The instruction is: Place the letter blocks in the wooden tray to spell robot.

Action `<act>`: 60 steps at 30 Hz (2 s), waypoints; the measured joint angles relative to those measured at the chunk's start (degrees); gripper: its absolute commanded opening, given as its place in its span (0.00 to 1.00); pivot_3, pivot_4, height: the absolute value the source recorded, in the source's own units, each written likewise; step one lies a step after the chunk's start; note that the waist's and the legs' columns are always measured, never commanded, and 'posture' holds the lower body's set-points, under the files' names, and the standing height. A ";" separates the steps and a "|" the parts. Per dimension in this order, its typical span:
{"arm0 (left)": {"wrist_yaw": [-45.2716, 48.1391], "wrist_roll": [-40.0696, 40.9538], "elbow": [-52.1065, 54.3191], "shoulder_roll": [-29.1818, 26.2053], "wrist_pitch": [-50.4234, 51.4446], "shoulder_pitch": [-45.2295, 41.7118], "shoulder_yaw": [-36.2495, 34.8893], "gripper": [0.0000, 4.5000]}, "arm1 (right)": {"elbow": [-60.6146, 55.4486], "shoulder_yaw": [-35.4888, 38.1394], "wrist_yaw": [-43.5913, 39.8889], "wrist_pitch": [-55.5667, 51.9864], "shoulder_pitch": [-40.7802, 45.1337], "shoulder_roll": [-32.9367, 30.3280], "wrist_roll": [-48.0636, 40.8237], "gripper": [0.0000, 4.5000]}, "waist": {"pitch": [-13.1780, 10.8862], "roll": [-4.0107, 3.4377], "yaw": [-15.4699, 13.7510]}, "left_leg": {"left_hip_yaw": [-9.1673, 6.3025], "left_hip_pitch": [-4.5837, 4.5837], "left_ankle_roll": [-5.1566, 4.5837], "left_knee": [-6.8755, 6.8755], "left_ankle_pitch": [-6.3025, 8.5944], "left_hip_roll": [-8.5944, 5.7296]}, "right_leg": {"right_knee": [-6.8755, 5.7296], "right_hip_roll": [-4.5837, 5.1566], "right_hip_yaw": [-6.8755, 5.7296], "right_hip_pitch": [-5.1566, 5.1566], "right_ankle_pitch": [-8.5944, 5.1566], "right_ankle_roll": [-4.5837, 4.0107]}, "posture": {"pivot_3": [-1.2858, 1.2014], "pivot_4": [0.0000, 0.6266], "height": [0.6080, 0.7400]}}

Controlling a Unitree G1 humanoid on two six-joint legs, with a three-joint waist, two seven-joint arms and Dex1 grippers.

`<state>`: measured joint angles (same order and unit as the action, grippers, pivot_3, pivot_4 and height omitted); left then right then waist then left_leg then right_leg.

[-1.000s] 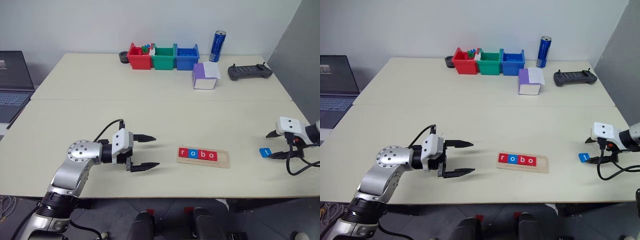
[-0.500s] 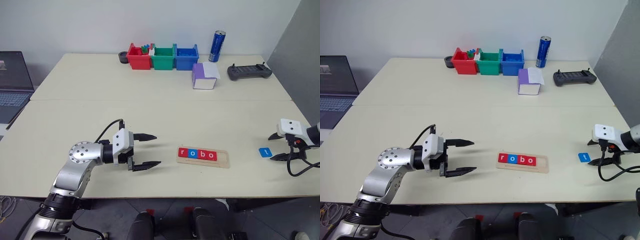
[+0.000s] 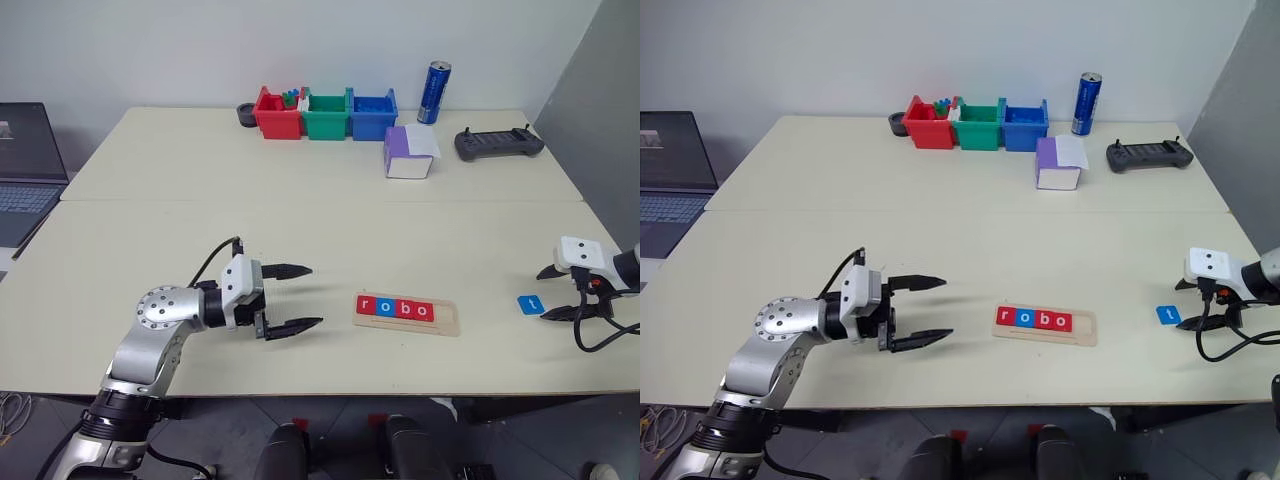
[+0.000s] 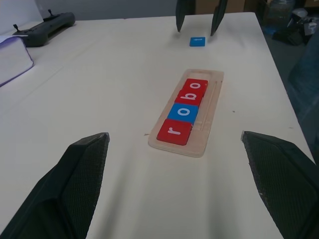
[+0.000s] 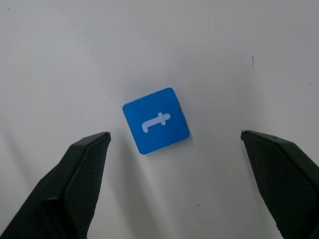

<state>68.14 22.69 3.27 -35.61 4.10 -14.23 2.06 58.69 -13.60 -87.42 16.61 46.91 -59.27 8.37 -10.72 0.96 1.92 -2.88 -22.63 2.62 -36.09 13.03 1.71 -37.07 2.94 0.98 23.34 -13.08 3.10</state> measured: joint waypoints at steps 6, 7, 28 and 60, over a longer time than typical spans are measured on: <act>-0.02 0.01 -1.62 0.87 -1.07 0.19 -0.37 1.00 | 0.00 0.03 -0.01 -0.02 0.00 0.06 -0.11 0.99 | 0.00 0.00 -0.02 | 0.00 0.01 0.00 0.00 0.00 0.00 | 0.00 0.00 0.00 -0.02 0.00 0.00 | 0.52 0.24 1.00; 0.00 -0.05 -1.74 0.84 -1.21 0.20 -0.37 1.00 | 0.00 0.05 -0.02 -0.02 0.00 0.09 -0.20 0.99 | 0.00 0.00 0.00 | 0.00 0.02 0.00 0.00 0.00 0.00 | 0.00 0.00 0.00 -0.02 0.00 -0.01 | 0.52 0.24 1.00; 0.03 -0.15 -1.64 -0.50 -2.07 1.47 -0.31 1.00 | 0.13 -1.79 -0.26 4.57 -1.35 2.07 1.10 0.99 | 0.00 -0.01 0.00 | 0.00 0.04 0.00 0.00 0.00 0.00 | -0.01 0.00 0.01 -0.04 0.01 -0.01 | 0.52 0.24 1.00; -1.03 -1.63 -0.83 -1.98 -2.09 3.16 -0.22 1.00 | -59.52 2.73 1.70 -34.50 -17.55 0.84 -18.54 0.33 | 0.02 -0.05 -0.51 | -0.08 0.04 0.01 -0.05 0.00 0.01 | -0.05 0.00 -0.07 -0.09 -0.15 0.20 | 0.52 0.24 1.00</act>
<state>67.10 21.06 2.44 -37.59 2.01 -11.07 1.84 -0.83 -10.87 -85.72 -17.89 29.35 -58.43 -10.18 -10.70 0.91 1.41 -2.96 -22.59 2.63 -36.14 13.03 1.71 -37.12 2.94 0.91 23.25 -13.23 3.30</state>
